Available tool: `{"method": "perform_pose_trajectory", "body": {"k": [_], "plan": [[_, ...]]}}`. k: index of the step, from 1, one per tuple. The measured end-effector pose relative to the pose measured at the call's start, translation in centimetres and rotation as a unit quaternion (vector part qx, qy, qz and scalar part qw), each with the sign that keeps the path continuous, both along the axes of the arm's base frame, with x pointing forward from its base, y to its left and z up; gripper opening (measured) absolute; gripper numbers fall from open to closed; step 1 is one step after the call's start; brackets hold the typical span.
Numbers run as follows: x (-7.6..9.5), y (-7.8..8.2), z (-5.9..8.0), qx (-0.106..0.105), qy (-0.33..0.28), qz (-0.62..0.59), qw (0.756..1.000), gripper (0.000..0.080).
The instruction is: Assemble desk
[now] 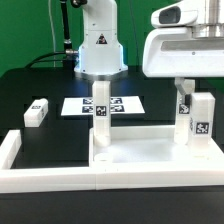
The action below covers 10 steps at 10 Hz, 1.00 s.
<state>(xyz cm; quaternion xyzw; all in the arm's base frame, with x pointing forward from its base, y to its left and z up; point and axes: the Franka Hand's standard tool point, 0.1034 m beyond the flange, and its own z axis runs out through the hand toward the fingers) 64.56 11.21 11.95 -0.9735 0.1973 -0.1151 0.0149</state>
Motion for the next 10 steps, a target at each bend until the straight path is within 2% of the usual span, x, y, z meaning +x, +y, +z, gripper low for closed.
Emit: {"method": "perform_pose_trajectory", "body": {"k": [1,3,4,5,6,7,9,10], "plan": [[0.0,0.0,0.0,0.008,0.0,-0.037,0.999,0.0299],[-0.1,-0.5,-0.1,0.023,-0.001,-0.107,0.994,0.0295],[-0.2,-0.5,-0.1,0.042,0.01,-0.185,0.982,0.0295],[-0.1,-0.3,-0.1,0.065,0.045,-0.294,0.952,0.0295],[0.2,-0.7,-0.2,0.09,0.057,-0.358,0.927,0.0295],[0.2,-1.3,-0.2,0.119,0.067,-0.43,0.892,0.0295],[0.2,-1.4,-0.1,0.134,0.079,-0.519,0.841,0.0295],[0.2,-1.3,-0.2,0.137,0.079,-0.543,0.825,0.0295]]}}
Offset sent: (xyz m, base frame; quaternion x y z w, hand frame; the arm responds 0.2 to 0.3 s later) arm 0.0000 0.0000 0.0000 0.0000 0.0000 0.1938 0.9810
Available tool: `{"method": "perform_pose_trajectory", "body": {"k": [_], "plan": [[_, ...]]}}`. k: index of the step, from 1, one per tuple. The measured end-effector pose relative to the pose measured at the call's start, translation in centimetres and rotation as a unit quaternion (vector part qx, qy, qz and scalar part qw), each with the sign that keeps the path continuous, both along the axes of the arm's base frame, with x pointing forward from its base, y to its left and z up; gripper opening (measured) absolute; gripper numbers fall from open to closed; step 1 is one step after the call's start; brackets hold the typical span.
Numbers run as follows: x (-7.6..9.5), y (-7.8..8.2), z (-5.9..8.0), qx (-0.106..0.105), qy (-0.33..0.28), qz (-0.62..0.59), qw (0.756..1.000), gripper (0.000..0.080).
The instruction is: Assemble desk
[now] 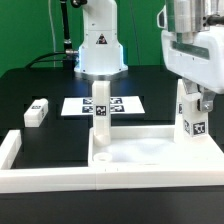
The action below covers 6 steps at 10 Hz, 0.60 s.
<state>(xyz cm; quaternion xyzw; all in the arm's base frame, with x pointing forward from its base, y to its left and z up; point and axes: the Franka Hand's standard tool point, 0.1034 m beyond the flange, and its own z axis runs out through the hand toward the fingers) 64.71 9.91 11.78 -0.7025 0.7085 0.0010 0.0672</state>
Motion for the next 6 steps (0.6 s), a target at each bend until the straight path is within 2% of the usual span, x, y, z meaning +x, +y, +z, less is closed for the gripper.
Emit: {"method": "perform_pose_trajectory", "body": {"k": [2,3,4,5,6], "plan": [[-0.01,-0.06,-0.05,-0.002,-0.001,0.008,1.0,0.0318],[0.0,0.0,-0.04,-0.005,-0.005,0.034,0.999,0.0498],[-0.05,0.23,0.07,-0.012,-0.02,0.112,0.993,0.0498],[0.15,0.08,0.36,-0.021,-0.034,0.193,0.98,0.0616],[0.43,-0.05,0.73,-0.028,-0.047,0.259,0.964,0.0639]]}}
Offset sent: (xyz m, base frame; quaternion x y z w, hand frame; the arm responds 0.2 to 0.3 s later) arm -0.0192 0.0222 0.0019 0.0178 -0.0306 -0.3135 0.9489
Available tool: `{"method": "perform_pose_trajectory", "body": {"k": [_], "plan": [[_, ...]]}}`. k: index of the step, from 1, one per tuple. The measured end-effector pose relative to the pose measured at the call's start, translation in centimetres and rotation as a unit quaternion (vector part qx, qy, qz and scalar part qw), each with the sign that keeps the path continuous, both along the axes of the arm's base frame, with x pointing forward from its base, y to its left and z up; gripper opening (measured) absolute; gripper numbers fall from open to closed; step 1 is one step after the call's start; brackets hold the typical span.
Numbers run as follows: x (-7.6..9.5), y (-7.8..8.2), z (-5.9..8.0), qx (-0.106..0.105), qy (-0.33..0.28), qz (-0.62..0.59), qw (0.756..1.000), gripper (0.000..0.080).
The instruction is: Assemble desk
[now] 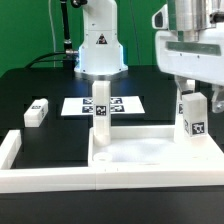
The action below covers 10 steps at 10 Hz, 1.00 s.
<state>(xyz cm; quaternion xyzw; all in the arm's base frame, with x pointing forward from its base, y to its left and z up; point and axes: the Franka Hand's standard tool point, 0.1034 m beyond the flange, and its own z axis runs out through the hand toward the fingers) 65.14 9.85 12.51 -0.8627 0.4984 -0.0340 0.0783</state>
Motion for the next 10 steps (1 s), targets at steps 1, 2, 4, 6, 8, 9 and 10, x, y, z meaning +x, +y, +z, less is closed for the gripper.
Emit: {"method": "perform_pose_trajectory", "body": {"k": [1,2,4,6,8,9,10], "plan": [[-0.3,0.0,-0.1,-0.008,-0.008,0.021,1.0,0.0639],[-0.3,-0.3,-0.2,-0.018,-0.011,0.062,0.998,0.0648],[-0.3,-0.5,-0.2,-0.028,-0.015,0.107,0.994,0.0649],[-0.1,-0.7,-0.5,-0.063,-0.011,0.244,0.968,0.0649],[1.2,0.8,-1.1,-0.095,-0.002,0.342,0.935,0.0649],[1.2,0.7,-1.2,-0.093,-0.002,0.335,0.938,0.0649],[1.2,0.5,-1.2,-0.092,-0.001,0.316,0.944,0.0518]]}}
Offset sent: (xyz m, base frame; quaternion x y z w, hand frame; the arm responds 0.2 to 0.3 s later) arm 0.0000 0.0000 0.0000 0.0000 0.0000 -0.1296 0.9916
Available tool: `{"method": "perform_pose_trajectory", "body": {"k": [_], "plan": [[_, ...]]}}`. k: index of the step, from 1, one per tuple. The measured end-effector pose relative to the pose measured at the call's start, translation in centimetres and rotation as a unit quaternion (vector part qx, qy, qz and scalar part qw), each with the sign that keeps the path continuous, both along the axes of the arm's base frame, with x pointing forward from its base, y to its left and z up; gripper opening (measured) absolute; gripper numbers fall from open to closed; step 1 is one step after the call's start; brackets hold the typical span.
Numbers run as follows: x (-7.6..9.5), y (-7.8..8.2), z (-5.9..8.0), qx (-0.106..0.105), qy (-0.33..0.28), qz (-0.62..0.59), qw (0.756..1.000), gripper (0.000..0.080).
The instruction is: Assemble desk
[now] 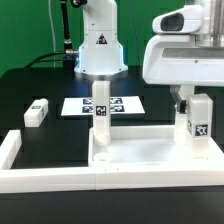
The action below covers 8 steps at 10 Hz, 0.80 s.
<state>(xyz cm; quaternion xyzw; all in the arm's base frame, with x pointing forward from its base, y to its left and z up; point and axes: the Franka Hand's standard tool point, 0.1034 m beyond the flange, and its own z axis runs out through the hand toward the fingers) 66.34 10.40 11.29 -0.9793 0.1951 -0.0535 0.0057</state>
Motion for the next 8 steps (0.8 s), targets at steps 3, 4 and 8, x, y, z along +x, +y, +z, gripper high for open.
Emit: {"method": "perform_pose_trajectory", "body": {"k": [3,4,8], "plan": [[0.0,-0.2,0.0,0.009,-0.001,-0.094,0.996,0.0294],[0.0,-0.3,0.0,0.012,-0.001,-0.127,0.992,0.0294],[-0.5,-1.2,-0.1,0.047,0.019,-0.401,0.915,0.0207]]}}
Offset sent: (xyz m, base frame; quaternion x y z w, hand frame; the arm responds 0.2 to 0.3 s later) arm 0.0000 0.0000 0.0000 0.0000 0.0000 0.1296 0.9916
